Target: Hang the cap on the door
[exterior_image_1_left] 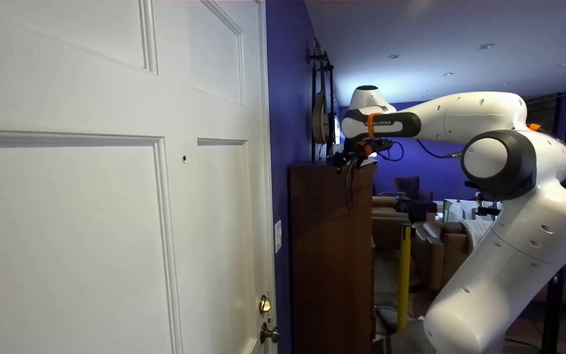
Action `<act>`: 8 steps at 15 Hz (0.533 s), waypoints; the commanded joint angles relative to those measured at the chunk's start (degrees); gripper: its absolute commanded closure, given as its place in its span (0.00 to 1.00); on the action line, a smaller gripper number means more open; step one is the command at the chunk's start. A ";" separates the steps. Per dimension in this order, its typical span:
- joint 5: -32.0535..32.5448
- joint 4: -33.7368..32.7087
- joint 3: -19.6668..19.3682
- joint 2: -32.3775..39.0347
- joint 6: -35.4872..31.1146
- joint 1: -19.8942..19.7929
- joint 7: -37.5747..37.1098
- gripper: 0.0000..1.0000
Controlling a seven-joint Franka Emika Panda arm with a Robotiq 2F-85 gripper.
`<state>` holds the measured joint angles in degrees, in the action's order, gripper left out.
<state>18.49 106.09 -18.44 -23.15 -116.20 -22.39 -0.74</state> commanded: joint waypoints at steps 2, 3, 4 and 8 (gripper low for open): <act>-0.92 -12.51 -5.26 8.11 -0.30 0.65 8.59 0.00; -1.19 -14.27 -6.24 9.31 -0.54 0.68 10.67 0.00; -2.67 -16.59 -7.58 10.90 0.02 0.90 13.11 0.00; -9.21 -22.94 -11.17 15.74 -0.18 0.61 18.95 0.00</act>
<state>14.37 90.18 -26.72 -12.53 -116.89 -22.17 13.16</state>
